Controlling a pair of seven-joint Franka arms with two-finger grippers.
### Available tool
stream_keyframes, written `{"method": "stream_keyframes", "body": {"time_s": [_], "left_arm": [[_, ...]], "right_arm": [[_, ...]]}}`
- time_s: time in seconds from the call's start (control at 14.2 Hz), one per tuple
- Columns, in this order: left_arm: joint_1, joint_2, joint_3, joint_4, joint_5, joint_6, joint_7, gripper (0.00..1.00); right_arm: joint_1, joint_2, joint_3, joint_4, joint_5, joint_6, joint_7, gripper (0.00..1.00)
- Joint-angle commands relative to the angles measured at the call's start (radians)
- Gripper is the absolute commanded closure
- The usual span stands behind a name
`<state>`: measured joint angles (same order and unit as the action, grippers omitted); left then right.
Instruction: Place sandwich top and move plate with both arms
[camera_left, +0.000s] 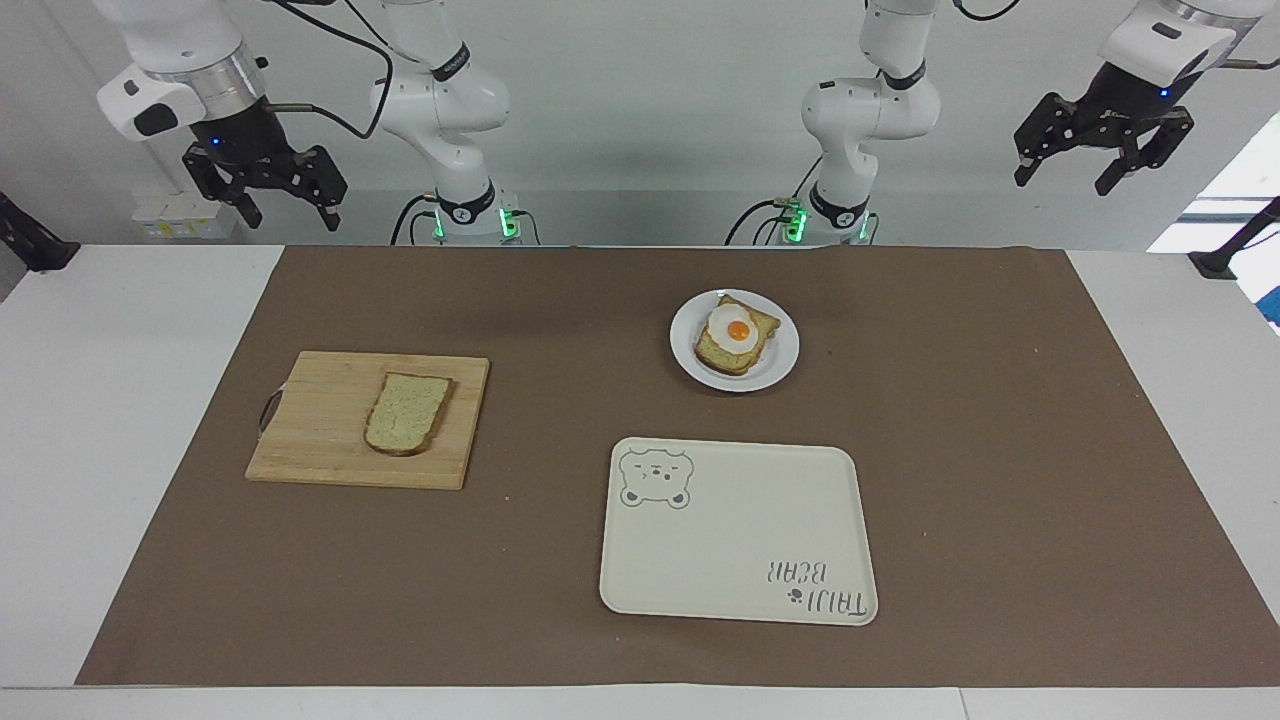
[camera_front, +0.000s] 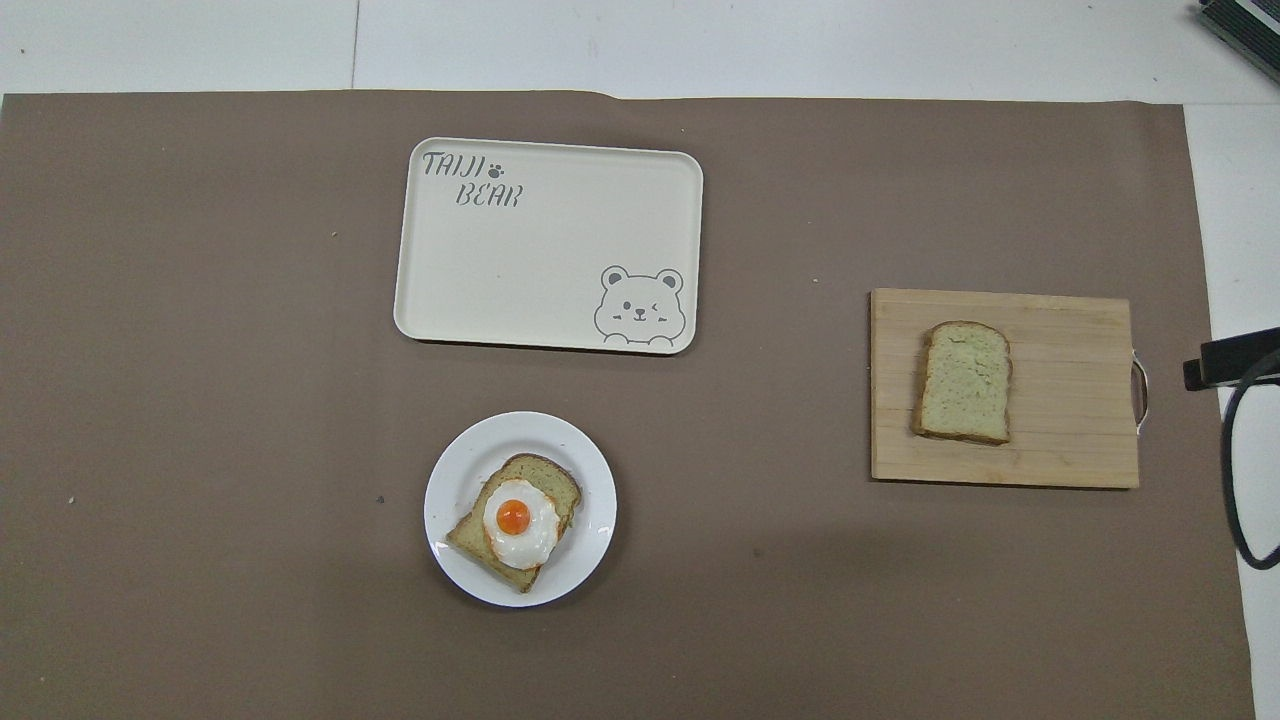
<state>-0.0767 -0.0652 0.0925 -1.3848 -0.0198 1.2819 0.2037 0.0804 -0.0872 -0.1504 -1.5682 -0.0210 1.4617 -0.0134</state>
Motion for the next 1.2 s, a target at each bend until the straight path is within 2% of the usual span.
{"method": "stream_keyframes", "body": {"time_s": [0.0, 1.13], "left_arm": [[0.005, -0.027, -0.003, -0.033, 0.006, 0.01, -0.007, 0.0], [0.005, -0.027, -0.003, -0.033, 0.006, 0.01, -0.007, 0.0]], "right_arm": [[0.001, -0.016, -0.001, -0.015, -0.013, 0.035, 0.006, 0.0], [0.001, -0.02, -0.001, -0.018, -0.014, 0.019, 0.003, 0.0]]}}
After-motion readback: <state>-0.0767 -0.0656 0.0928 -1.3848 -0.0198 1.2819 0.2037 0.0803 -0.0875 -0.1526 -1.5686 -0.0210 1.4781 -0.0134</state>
